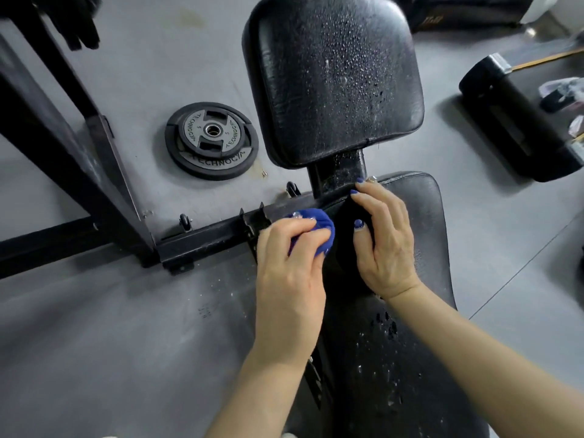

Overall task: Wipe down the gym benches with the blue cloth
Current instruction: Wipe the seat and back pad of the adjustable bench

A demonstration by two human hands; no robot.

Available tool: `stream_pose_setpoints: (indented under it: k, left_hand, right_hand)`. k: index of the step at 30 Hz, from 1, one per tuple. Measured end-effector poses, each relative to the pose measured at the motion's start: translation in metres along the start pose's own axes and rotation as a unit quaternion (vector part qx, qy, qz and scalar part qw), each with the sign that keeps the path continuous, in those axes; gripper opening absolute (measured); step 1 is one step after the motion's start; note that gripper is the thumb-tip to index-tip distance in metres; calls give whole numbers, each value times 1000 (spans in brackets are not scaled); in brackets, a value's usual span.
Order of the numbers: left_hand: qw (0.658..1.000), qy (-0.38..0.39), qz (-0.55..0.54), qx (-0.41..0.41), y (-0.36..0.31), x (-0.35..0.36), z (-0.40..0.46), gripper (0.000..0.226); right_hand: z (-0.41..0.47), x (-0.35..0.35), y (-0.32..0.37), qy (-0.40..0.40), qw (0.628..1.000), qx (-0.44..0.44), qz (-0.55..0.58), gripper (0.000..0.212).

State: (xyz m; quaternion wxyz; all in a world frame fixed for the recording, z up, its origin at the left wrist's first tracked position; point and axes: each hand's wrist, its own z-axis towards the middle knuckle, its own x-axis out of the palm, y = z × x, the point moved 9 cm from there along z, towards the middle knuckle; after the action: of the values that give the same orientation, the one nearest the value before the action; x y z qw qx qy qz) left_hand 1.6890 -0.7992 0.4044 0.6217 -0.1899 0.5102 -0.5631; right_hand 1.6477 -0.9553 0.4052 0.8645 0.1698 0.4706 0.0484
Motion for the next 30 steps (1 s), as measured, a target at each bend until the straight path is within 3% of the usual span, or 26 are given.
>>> stream_pose_setpoints:
  k: [5, 8, 11, 18, 25, 30]
  left_hand:
    - [982, -95, -94, -131, 17, -29, 13, 22]
    - [966, -166, -121, -160, 14, -46, 26, 20]
    - [949, -211, -162, -172, 15, -51, 44, 20]
    - [945, -200, -172, -194, 28, -27, 70, 25]
    - [937, -208, -192, -207, 29, -12, 73, 25]
    - [934, -226, -198, -192, 36, -21, 122, 19]
  right_hand:
    - [50, -27, 15, 15, 999, -31, -13, 21]
    - [105, -37, 27, -31, 995, -90, -28, 20]
    - [148, -22, 40, -26, 990, -129, -48, 26]
    - [196, 26, 44, 69, 981, -167, -63, 47]
    - [195, 31, 36, 52, 986, -158, -30, 50]
    - [195, 31, 35, 49, 987, -153, -16, 50]
